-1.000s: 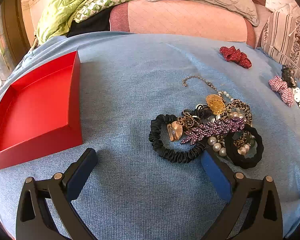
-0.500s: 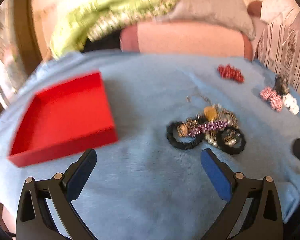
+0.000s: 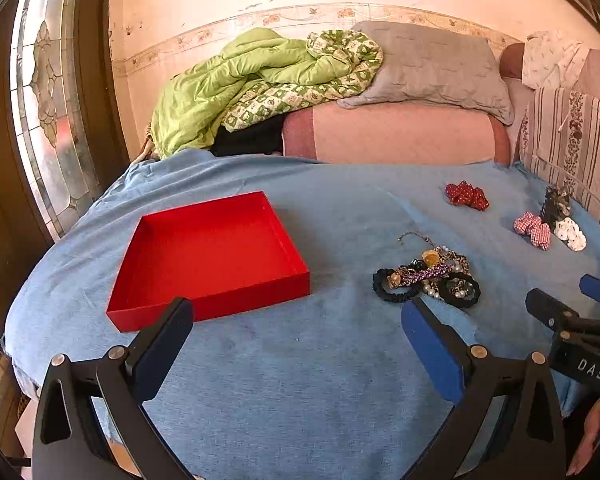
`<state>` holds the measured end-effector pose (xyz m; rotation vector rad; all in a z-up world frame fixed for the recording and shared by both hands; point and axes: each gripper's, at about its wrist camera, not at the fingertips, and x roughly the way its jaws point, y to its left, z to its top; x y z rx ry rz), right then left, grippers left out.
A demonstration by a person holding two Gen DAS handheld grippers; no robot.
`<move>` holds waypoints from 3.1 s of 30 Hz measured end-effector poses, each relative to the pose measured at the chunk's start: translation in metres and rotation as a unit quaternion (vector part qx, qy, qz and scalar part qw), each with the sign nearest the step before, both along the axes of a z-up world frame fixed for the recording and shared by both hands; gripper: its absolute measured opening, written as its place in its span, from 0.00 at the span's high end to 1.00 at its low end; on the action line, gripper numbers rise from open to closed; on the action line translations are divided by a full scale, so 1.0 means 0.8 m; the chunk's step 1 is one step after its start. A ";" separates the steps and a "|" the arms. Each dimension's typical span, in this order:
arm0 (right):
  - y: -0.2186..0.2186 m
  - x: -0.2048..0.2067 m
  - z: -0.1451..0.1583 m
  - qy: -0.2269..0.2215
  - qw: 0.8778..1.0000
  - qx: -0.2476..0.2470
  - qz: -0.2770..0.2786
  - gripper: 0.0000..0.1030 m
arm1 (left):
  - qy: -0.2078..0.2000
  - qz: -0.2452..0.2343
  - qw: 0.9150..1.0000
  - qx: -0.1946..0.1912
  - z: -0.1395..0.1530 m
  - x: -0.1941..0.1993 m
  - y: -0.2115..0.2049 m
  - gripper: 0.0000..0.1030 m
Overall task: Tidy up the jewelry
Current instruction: 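Move both grippers toward the heap of jewelry on the blanket, then close the left gripper on the black beaded bracelet in the heap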
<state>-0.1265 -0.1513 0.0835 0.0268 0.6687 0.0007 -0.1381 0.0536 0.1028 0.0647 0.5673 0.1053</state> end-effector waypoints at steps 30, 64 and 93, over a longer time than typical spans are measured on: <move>0.004 0.006 -0.004 0.009 1.000 0.006 0.005 0.07 | 0.023 0.013 1.000 0.002 -0.013 0.011 0.009 0.00; -0.023 0.077 -0.025 0.075 0.992 0.088 0.054 0.50 | 0.141 -0.141 0.978 -0.060 -0.051 0.135 -0.021 0.25; -0.059 0.131 -0.042 0.118 0.974 0.188 0.039 0.55 | 0.230 -0.193 0.953 -0.046 -0.111 0.222 -0.057 0.76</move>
